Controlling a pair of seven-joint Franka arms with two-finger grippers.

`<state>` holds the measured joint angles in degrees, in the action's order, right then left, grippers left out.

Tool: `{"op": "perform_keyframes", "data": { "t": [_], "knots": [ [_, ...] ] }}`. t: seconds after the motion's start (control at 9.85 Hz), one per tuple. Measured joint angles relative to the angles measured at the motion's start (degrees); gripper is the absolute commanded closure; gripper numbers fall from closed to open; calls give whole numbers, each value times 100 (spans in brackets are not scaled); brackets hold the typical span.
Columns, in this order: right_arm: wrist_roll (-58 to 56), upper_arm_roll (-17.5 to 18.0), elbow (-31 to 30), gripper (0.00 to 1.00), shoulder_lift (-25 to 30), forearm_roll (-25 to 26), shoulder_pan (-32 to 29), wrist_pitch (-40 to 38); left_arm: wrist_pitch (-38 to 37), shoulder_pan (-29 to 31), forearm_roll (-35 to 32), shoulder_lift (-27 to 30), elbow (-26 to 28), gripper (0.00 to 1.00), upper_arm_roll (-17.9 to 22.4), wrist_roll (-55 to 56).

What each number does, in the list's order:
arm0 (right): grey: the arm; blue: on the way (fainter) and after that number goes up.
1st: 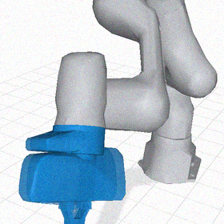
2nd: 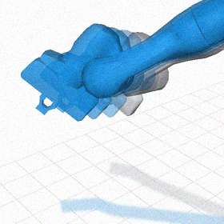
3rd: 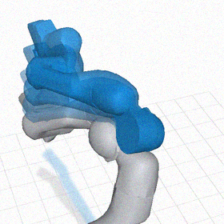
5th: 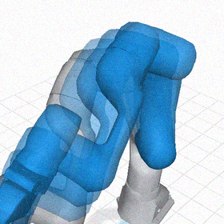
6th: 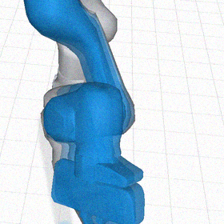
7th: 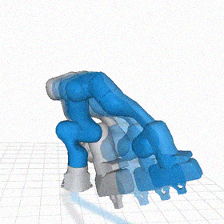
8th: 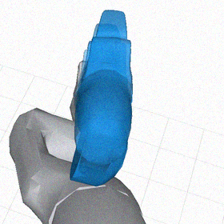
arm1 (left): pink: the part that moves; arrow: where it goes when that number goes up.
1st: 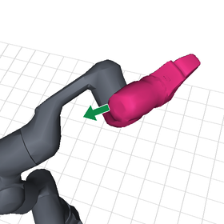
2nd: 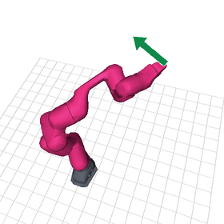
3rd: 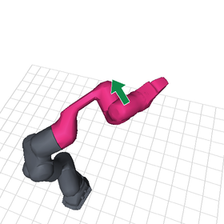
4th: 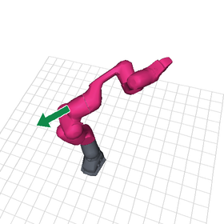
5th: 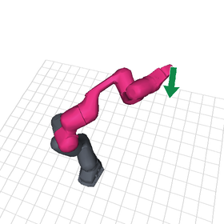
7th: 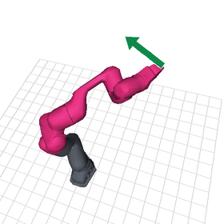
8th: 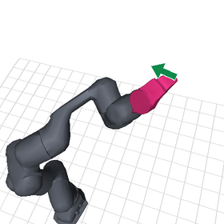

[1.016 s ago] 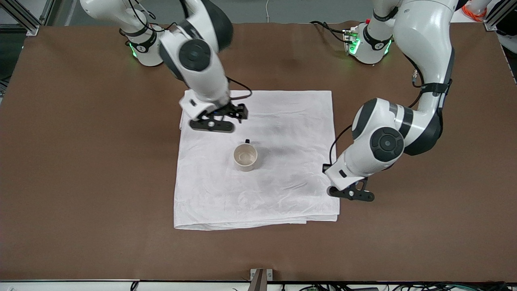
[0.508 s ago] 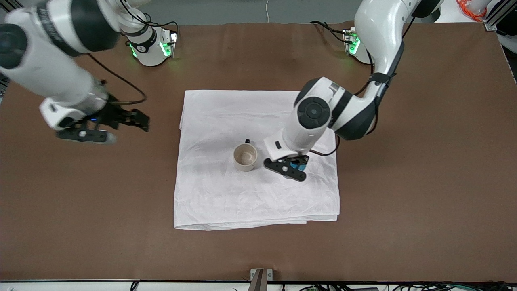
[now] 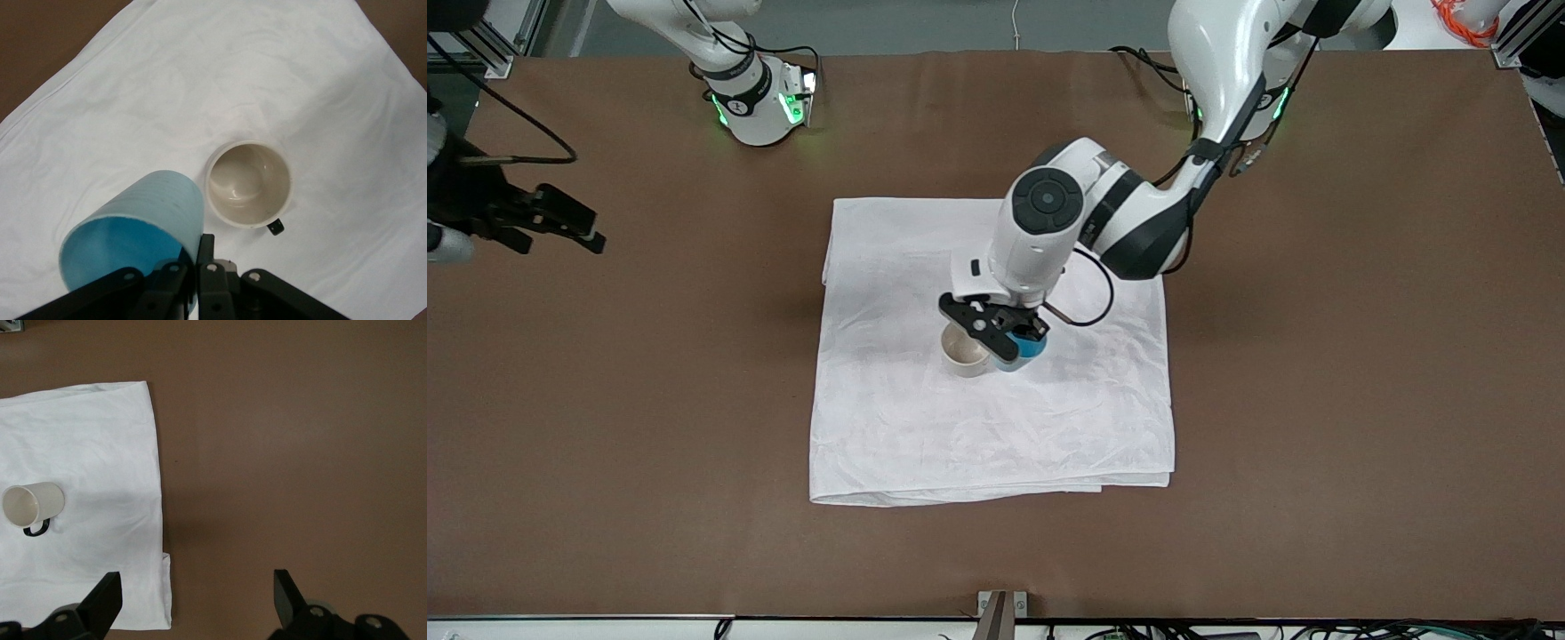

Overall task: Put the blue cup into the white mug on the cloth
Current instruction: 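Move the blue cup over the white mug with the left gripper, then lower the blue cup into the white mug with the left gripper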

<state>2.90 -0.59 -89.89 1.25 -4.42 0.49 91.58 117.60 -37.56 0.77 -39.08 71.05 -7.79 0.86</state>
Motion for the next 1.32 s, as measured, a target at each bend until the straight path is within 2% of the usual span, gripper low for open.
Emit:
{"op": "perform_keyframes", "data": {
  "t": [0.2,0.71,1.02,1.32],
  "knots": [
    [-17,9,213,0,-4,0,-38,-48,107,-266,-3,-134,-3,100,28,-82],
    [-17,14,235,0,-17,7,-123,-59,444,-546,-124,-419,-7,100,79,-113],
    [-20,62,245,0,-19,433,-117,-598,573,-592,-194,-528,-9,100,121,-113],
    [-21,66,245,0,-22,468,-117,-711,721,-593,-197,-626,-9,100,125,-113]
  ]
}}
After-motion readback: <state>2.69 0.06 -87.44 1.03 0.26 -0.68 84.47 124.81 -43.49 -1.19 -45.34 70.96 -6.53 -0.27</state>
